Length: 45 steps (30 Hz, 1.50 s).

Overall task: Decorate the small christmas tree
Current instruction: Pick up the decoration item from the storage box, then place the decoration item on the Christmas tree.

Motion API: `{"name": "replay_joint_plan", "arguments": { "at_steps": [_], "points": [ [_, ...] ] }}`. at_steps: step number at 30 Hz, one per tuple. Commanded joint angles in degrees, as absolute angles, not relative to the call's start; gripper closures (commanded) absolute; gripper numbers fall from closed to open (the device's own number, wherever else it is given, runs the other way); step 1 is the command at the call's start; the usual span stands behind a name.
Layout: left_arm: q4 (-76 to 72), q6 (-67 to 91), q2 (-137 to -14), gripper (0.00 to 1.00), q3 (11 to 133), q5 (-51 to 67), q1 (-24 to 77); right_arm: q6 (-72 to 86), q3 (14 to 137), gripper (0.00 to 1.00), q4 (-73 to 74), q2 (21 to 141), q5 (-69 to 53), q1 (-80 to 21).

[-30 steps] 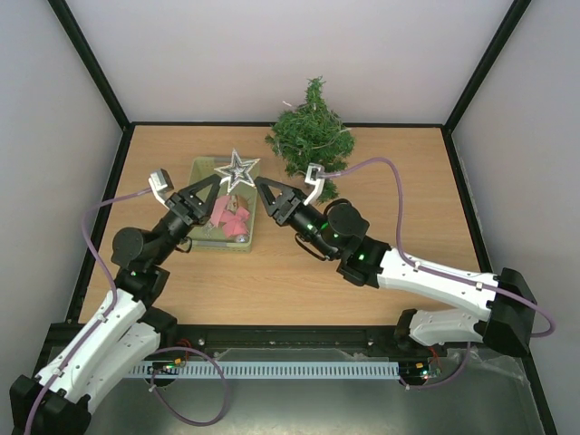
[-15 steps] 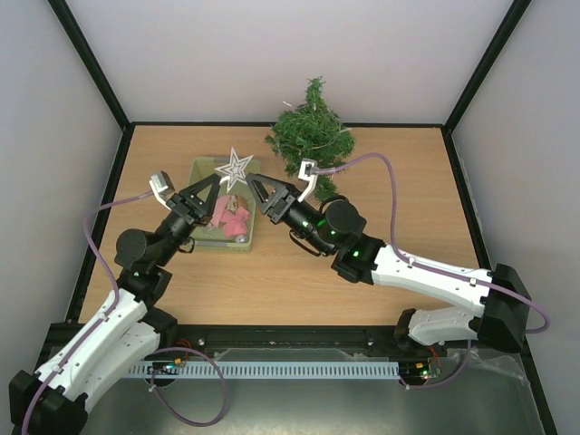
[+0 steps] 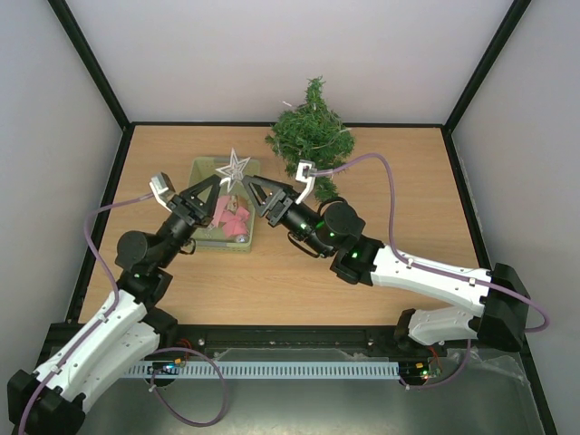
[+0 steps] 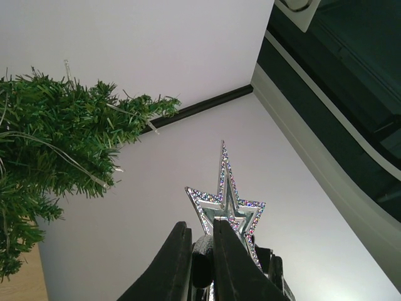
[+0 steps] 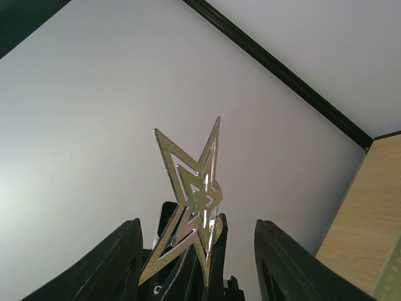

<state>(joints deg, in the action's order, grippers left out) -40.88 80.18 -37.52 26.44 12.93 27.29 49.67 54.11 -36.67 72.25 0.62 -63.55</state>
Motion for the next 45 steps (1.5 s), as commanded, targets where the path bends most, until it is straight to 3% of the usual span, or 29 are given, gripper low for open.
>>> {"name": "replay_joint_plan", "arguments": {
  "at_steps": [1, 16, 26, 33, 45],
  "points": [
    [-43.12, 79.92, -36.33, 0.97, 26.06, 12.14, 27.77, 48.18, 53.82, 0.53, -37.66, 72.03, 1.96, -64.54],
    [-41.01, 80.62, -35.68, 0.97, 26.04, 10.11, 28.26, 45.65, 52.89, 0.45, -39.55, 71.8, 2.7, -65.09],
    [-40.33, 80.5, -35.5, 0.97, 25.93, 9.67, 28.48, 45.36, 52.09, 0.52, -38.67, 69.85, 5.08, -65.08],
    [-40.1, 80.52, -35.48, 0.97, 25.69, 9.19, 28.81, 45.66, 52.64, 0.49, -38.74, 70.85, 3.89, -65.04],
    [-41.37, 81.0, -35.75, 0.97, 25.36, 8.7, 29.78, 45.89, 54.03, 0.7, -38.49, 72.24, 5.21, -65.07]
  ]
}}
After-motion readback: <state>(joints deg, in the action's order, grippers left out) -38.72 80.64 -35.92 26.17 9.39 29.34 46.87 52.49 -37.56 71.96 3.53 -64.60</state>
